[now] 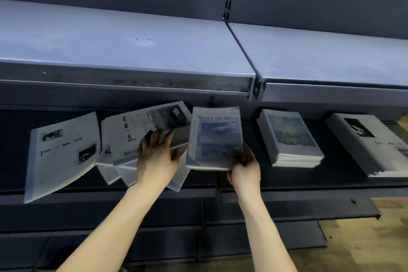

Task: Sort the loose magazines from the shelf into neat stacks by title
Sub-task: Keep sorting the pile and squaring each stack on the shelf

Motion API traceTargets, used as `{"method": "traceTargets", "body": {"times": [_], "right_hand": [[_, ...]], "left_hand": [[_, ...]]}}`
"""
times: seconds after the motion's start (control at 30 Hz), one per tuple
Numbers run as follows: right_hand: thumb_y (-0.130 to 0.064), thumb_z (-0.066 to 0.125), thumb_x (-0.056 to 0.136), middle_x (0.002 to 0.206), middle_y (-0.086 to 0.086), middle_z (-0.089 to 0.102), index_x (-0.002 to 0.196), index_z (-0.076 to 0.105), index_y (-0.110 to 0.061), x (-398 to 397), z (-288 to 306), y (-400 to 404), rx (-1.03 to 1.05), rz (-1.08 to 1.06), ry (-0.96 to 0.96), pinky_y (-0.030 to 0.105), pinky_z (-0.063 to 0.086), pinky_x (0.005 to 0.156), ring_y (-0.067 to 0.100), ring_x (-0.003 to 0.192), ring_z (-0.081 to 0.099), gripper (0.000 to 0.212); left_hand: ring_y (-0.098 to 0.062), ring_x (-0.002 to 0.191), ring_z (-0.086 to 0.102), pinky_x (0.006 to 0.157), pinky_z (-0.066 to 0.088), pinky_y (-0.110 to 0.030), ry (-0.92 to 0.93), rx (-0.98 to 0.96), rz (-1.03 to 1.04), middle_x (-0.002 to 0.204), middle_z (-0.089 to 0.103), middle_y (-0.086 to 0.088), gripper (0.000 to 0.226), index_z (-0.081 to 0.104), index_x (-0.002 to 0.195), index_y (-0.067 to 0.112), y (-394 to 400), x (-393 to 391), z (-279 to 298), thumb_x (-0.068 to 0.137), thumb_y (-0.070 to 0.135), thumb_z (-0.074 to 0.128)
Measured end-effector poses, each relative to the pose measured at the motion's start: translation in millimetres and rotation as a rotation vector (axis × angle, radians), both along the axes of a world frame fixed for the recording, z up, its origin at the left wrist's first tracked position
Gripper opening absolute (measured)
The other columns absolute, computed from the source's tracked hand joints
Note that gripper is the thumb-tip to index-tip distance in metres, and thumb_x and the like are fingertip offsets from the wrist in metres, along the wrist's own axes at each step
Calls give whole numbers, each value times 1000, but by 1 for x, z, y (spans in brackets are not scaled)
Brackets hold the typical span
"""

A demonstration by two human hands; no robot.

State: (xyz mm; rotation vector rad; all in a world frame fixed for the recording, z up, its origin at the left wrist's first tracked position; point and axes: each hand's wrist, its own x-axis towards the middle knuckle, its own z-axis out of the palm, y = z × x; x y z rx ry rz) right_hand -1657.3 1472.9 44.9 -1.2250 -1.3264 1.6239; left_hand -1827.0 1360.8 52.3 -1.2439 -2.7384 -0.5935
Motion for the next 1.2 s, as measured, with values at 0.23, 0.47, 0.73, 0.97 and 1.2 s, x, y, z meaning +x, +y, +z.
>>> {"method": "traceTargets", "body": {"times": [0.23,0.47,0.73,0.97,1.2], "right_hand": [[-17,49,101,89,2,72,134,54,-33,39,-5,23,36,-103,-8,29,50,57,15,64,64,37],[-8,47,101,98,4,67,138,50,-31,74,-6,59,28,-137,10,20,44,47,8,57,56,44],[-12,47,99,94,4,70,130,50,-39,128,-6,96,91,-202,-52,26,46,52,14,63,62,41],[-39,46,95,102,-3,70,123,51,-53,157,-20,90,139,-321,-134,37,49,64,21,73,61,32],[-23,44,103,90,-3,68,126,51,-39,182,-15,61,95,-394,-114,28,48,55,11,54,55,28]], "left_hand": [[-36,140,29,113,27,-47,-37,21,-100,148,43,-8,51,47,143,17,36,32,1,95,35,55],[-30,143,23,117,19,-41,-65,10,-161,152,36,-3,55,38,149,23,77,62,1,97,38,50],[-28,144,19,118,21,-43,-125,-56,-188,158,24,-1,57,28,152,30,125,108,3,99,43,44],[-26,145,18,119,20,-43,-152,-80,-289,159,21,0,56,27,152,30,143,138,1,99,40,45],[-26,145,18,117,24,-43,-188,-122,-394,158,20,1,56,28,152,29,135,155,-6,99,38,46]]}}
